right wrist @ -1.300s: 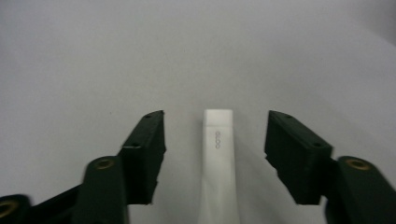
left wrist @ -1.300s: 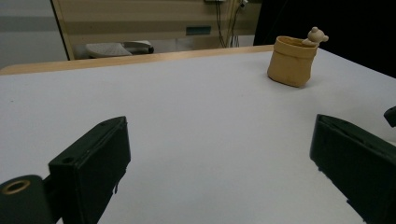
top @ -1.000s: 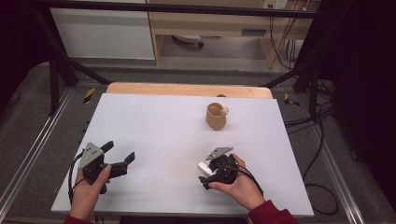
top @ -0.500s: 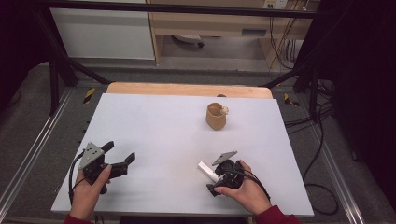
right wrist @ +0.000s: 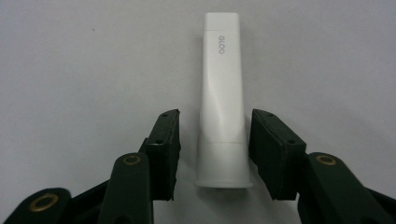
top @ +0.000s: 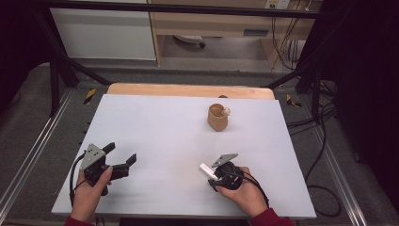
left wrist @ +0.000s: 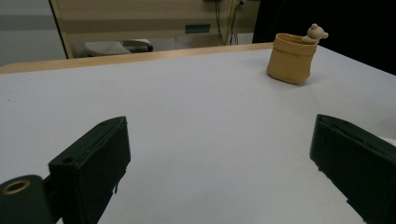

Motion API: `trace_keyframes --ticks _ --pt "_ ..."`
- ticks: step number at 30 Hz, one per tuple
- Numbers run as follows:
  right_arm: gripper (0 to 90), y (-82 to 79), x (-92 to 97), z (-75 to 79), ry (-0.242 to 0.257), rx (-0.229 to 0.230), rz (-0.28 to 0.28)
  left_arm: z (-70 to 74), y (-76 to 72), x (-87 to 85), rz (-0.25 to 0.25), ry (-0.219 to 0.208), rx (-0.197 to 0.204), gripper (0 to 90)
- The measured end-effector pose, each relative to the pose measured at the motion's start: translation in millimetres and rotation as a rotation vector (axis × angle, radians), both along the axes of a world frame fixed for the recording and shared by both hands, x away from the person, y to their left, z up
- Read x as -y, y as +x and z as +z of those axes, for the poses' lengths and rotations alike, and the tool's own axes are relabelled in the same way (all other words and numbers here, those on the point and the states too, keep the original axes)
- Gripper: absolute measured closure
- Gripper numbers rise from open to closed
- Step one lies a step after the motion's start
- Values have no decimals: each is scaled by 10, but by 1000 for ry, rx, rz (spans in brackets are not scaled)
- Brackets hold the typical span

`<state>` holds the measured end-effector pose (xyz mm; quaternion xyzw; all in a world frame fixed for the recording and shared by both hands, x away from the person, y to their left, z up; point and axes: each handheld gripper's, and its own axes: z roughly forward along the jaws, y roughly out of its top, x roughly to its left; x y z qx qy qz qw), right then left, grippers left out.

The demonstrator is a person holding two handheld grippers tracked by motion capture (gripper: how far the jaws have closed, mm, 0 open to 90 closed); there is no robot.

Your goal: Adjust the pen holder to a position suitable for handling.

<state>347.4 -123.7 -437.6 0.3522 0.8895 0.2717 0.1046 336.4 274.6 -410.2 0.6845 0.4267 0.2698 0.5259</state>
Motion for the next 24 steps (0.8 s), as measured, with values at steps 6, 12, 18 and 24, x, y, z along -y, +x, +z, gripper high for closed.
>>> trace_keyframes --ticks 6,12,18,24 --pt "667 -24 44 -35 43 33 -18 -1 2 1 1 5 -2 53" --pt "673 -30 70 -47 57 44 -1 -21 14 -30 26 7 -13 53" --pt "674 -31 106 -60 76 53 21 -24 3 -61 49 -3 -20 57" --pt "673 -13 240 -3 147 93 -24 -18 13 -72 44 -14 -16 56"
